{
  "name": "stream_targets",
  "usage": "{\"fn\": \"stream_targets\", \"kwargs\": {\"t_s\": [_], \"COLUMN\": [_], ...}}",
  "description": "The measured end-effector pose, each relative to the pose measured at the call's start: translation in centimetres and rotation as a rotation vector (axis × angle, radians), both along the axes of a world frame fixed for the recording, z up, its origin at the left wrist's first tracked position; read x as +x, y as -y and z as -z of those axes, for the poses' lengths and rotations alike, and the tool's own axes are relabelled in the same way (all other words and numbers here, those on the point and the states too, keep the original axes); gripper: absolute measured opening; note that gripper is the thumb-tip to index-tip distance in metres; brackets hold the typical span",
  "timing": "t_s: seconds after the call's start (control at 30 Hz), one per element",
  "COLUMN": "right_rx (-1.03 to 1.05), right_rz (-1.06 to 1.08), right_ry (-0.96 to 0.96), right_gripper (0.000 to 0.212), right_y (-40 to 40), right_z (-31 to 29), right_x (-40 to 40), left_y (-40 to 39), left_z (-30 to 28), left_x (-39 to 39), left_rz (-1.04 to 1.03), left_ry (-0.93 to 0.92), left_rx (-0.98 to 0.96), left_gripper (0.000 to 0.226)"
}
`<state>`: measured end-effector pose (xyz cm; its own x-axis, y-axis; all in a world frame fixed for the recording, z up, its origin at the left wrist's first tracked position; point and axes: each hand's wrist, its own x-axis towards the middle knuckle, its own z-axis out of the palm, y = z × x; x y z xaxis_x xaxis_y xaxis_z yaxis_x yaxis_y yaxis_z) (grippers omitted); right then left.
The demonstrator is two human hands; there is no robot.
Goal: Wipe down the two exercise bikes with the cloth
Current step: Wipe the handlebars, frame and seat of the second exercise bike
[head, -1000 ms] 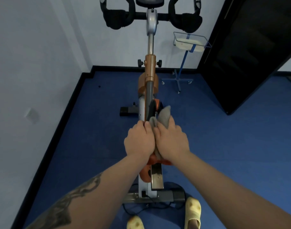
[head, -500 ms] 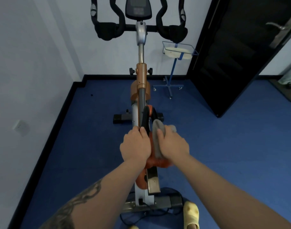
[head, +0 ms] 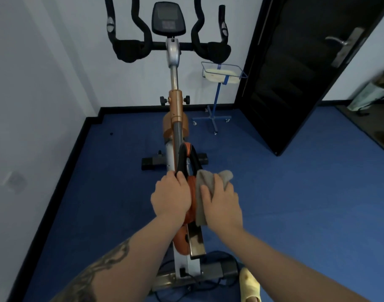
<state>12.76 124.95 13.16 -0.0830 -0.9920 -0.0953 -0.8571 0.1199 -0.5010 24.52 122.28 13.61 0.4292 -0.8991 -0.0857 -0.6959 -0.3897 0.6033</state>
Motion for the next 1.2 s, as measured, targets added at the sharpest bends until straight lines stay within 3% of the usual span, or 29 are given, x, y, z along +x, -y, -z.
{"fn": "stream_targets", "kwargs": {"t_s": [0.07, 0.2, 0.37, 0.53, 0.7, 0.83, 1.03, 1.13, 1.2], "right_rx": [0.005, 0.281, 0.073, 0.185, -0.006, 0.280, -0.122, 0.104, 0.245], "right_rz": [-0.056, -0.045, -0.026, 0.037, 0.008, 0.116, 0.018, 0.047, 0.084], "right_ry": [0.003, -0.013, -0.069, -0.015, -0.024, 0.115, 0.068, 0.184, 0.215], "right_gripper": [0.057, 0.045, 0.064, 0.052, 0.054, 0.057, 0.052, 0.044, 0.049], "right_y": [-0.2, 4.3, -0.3, 4.0, 0.7, 5.9, -0.1, 4.0, 5.6], "right_z": [-0.2, -1.9, -0.8, -1.6, -0.1, -1.1, 1.1, 0.1, -0.2], "right_x": [-0.8, -1.2, 0.9, 0.2, 0.5, -0.6, -0.2, -1.2, -1.2], "left_y": [0.1, 0.1, 0.0, 0.3, 0.1, 0.1, 0.2, 0.3, 0.3], "left_z": [-0.1, -0.1, 0.1, 0.0, 0.0, -0.1, -0.1, -0.2, 0.0], "left_x": [-0.1, -0.1, 0.0, -0.2, -0.1, -0.2, -0.1, -0.1, 0.0], "left_rz": [0.009, 0.020, 0.012, 0.027, 0.021, 0.031, 0.016, 0.018, 0.013], "left_ry": [0.009, 0.018, 0.015, 0.041, 0.027, 0.030, 0.016, 0.012, 0.003], "left_rx": [0.003, 0.018, 0.005, 0.016, -0.003, 0.005, 0.014, 0.016, 0.020], "left_gripper": [0.039, 0.039, 0.039, 0.040, 0.038, 0.038, 0.035, 0.035, 0.035]}}
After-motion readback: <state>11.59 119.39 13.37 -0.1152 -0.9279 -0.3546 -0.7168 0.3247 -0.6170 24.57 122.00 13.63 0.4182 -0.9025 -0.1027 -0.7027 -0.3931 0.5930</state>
